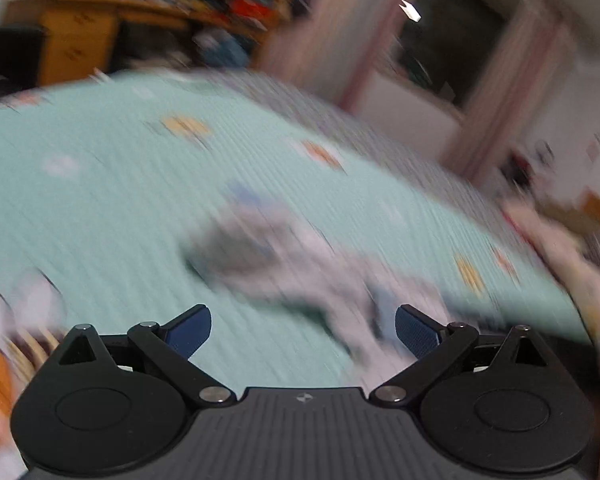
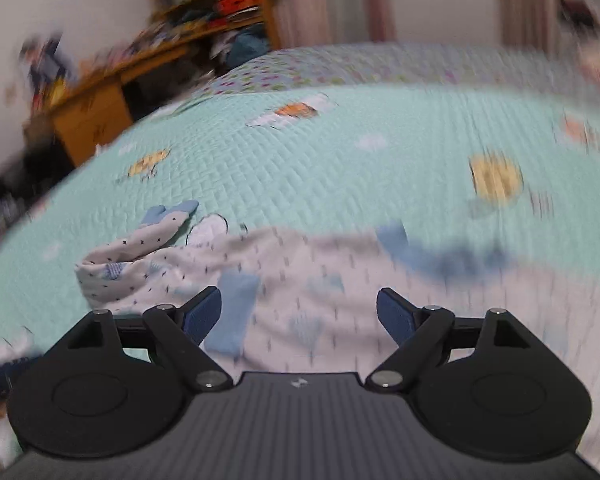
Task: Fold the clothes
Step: 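Close the left gripper on the blue cuff of that sleeve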
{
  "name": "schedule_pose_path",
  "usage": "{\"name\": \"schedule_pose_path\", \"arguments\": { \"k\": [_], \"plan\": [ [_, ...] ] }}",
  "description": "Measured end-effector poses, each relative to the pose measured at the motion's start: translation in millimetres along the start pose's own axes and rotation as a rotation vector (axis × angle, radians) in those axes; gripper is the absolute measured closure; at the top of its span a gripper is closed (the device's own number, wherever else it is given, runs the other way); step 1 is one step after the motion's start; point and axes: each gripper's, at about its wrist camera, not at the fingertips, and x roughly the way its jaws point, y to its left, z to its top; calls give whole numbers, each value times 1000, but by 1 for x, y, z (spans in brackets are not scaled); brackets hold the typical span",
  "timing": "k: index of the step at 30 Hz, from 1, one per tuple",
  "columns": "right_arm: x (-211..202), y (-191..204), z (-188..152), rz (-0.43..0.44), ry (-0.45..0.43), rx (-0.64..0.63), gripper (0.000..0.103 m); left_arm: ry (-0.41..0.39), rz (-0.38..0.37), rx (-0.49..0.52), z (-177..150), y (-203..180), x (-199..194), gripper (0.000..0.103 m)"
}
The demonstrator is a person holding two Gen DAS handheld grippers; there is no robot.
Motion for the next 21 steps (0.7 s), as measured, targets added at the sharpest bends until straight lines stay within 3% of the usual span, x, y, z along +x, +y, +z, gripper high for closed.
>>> {"name": "schedule_pose_path", "arguments": {
  "k": [2,6,9,12,15,19,21],
  "plan": [
    [-9,-24,-27,24,-8,121,14,-49,80,37,18,8,5,2],
    [-25,-50,-75,91,-96,167,14,-69,284,365,46,-16,49,1],
    [-29,-53,-91,122,-157,135,14,29,230,312,76,-4,89,1],
    [-27,-59,-91,165,-180,182,12,129,171,251,106,9,129,1],
    [-25,-68,-91,219,-206,237,12,183,129,116,125,32,157,4],
    [-25,-77,-94,267,-228,290,12,291,110,55,129,43,191,16],
    [-25,-77,-94,271,-232,292,12,338,98,43,126,44,205,16]
  ]
}}
